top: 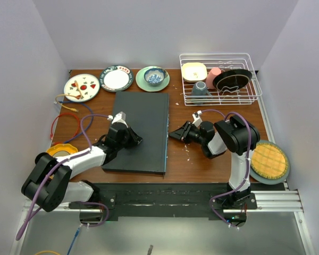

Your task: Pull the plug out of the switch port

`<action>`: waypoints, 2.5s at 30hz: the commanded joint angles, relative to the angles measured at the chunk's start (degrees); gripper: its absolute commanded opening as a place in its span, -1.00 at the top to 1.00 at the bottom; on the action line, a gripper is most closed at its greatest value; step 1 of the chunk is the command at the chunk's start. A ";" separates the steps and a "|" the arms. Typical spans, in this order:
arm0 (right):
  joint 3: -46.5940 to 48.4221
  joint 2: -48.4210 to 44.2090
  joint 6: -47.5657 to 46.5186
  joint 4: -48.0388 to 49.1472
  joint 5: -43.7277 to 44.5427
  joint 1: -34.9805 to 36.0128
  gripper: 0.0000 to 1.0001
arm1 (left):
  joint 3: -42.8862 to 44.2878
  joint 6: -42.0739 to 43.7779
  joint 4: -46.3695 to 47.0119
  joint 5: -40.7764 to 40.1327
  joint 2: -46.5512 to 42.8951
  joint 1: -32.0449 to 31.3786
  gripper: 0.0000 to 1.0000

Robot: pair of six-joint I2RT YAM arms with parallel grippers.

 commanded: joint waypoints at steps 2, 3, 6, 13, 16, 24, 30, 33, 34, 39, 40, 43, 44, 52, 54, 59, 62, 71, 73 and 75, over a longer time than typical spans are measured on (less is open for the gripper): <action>1.97 1.35 -0.31 2.84 3.49 1.96 0.46 | -1.94 0.79 -3.47 0.36 1.57 0.18 0.78; 1.71 1.36 -0.22 3.45 4.19 1.95 0.47 | -1.94 0.79 -3.38 0.53 1.65 0.18 0.78; 1.62 1.44 -0.04 4.07 5.25 1.95 0.50 | -2.29 0.79 -3.29 0.44 1.57 0.18 0.78; 2.68 3.64 1.45 6.36 4.73 1.96 0.63 | -2.46 0.70 -2.85 0.62 1.83 0.18 0.78; 2.59 4.69 2.07 7.76 4.55 2.04 0.78 | -2.64 0.70 -2.76 0.71 1.92 0.18 0.78; 1.01 5.31 2.95 10.40 5.08 1.87 1.00 | -2.55 0.79 -2.76 0.71 1.92 0.18 0.78; -0.22 4.52 2.86 11.19 5.34 1.87 1.00 | -2.46 0.79 -2.94 0.79 1.83 0.27 0.78; -1.01 3.47 2.42 10.93 5.60 1.87 1.00 | -2.64 0.70 -2.94 0.71 1.57 0.18 0.78; -1.19 3.20 2.25 10.23 5.78 1.78 1.00 | -2.55 0.70 -2.94 0.79 1.65 0.18 0.78; -1.98 1.97 1.72 9.70 6.57 1.78 1.00 | -2.64 0.61 -2.85 0.79 1.65 0.18 0.78; -2.42 1.80 1.72 9.79 6.66 1.69 1.00 | -2.55 0.61 -2.85 0.79 1.65 0.27 0.78; -3.38 1.01 1.72 9.88 7.62 1.52 1.00 | -2.55 0.61 -3.03 0.79 1.65 0.27 0.78; -3.56 0.66 1.72 9.88 7.80 1.43 1.00 | -2.64 0.61 -2.94 0.71 1.65 0.18 0.78; -6.20 -4.09 0.93 7.95 9.73 0.81 1.00 | -2.73 0.35 -3.12 0.36 1.57 0.27 0.78; -6.46 -5.32 0.66 7.50 9.91 0.55 1.00 | -2.64 0.26 -3.12 0.44 1.57 0.18 0.77; -6.99 -5.76 0.75 7.68 9.91 0.02 1.00 | -2.64 0.26 -3.20 0.44 1.57 0.18 0.77; -8.04 -6.11 1.10 8.64 10.44 -0.50 1.00 | -2.73 0.26 -3.38 0.36 1.39 0.27 0.77; -11.39 -11.12 1.19 8.74 11.49 -2.61 1.00 | -2.81 0.18 -3.20 0.27 1.39 0.27 0.77; -11.65 -12.78 0.93 7.77 11.49 -2.79 1.00 | -2.73 0.26 -3.20 0.27 1.39 0.18 0.77; -12.00 -13.93 0.75 6.63 11.49 -3.14 1.00 | -2.82 0.26 -3.38 0.27 1.30 0.18 0.77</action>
